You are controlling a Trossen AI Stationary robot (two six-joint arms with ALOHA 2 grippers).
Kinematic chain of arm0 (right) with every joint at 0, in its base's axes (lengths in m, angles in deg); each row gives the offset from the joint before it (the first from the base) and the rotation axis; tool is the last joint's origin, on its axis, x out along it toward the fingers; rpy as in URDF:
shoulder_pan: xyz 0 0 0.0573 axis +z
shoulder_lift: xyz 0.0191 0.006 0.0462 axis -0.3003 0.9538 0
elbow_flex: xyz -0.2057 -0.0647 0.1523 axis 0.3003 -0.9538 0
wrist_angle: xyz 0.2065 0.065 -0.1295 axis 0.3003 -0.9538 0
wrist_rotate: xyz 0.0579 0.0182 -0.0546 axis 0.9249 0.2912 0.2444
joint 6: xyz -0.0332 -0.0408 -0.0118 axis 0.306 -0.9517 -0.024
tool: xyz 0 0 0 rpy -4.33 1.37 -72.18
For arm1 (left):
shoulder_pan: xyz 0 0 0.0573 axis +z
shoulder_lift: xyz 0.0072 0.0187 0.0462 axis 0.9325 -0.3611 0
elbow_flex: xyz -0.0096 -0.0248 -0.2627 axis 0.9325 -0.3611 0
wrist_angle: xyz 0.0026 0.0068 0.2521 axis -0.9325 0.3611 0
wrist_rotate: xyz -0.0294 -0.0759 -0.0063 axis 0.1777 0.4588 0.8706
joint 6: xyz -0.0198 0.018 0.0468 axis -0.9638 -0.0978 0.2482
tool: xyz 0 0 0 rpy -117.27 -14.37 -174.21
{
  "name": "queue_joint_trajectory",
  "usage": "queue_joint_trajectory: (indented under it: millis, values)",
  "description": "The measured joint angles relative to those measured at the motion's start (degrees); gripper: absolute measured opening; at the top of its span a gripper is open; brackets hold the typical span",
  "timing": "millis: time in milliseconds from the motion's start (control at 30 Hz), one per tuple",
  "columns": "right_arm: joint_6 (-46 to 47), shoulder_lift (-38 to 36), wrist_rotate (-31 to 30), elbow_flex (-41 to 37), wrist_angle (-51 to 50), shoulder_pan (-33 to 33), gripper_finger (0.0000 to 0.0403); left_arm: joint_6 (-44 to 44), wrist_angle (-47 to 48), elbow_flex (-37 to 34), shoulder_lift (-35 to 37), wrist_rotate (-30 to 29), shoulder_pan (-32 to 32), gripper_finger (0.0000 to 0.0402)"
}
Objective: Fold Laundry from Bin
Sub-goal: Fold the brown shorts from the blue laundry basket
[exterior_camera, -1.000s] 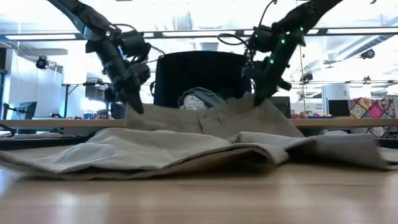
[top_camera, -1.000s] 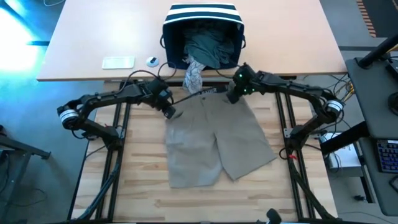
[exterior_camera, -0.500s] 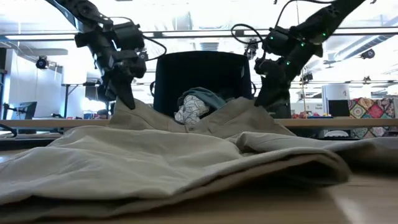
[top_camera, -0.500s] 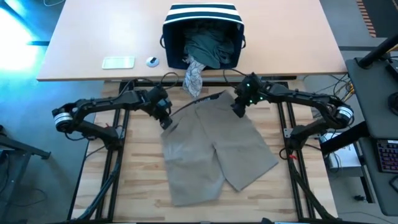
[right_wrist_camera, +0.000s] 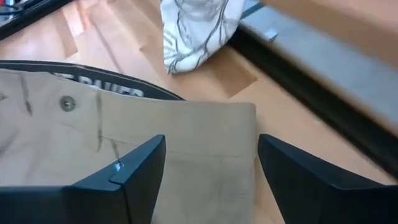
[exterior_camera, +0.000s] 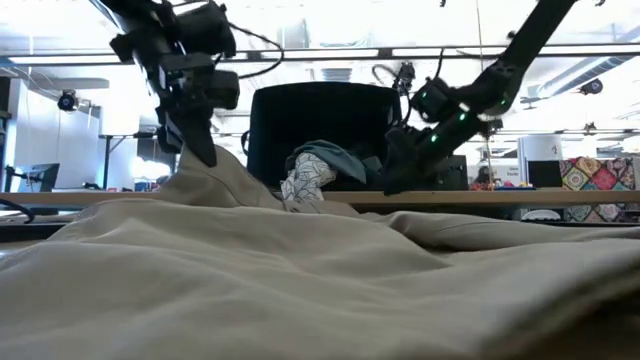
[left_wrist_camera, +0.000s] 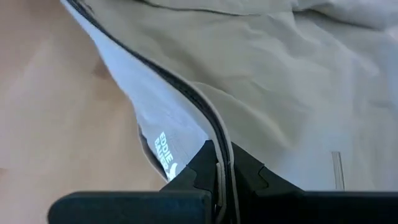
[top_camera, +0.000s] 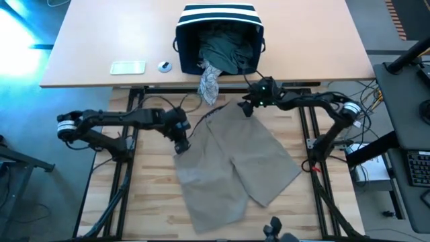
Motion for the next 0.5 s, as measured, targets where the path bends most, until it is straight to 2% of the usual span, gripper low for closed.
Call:
queue_joint_trajectory:
  millis: [100,267,400,500]
  values:
    - [0.4,4.5,5.9,3.2,-0.5,-1.3,0.0262,-1.3,-1.6,0.0,0.0,-1.4,-4.3,0.0000]
    - [-0.6,12.2,7.6,11.0,-2.1,-1.9,0.0267,-2.7,-3.4,0.0,-0.2,-5.3,-10.9,0.0000]
    - [-4.9,18.0,13.2,20.3,-13.7,-1.8,0.0262,-3.3,-3.3,0.0,-0.2,-8.2,-14.0,0.0000]
    - [-9.1,21.9,13.5,27.3,-25.5,-1.8,0.0256,-3.7,-2.9,0.0,-0.2,-8.6,-14.5,0.0000]
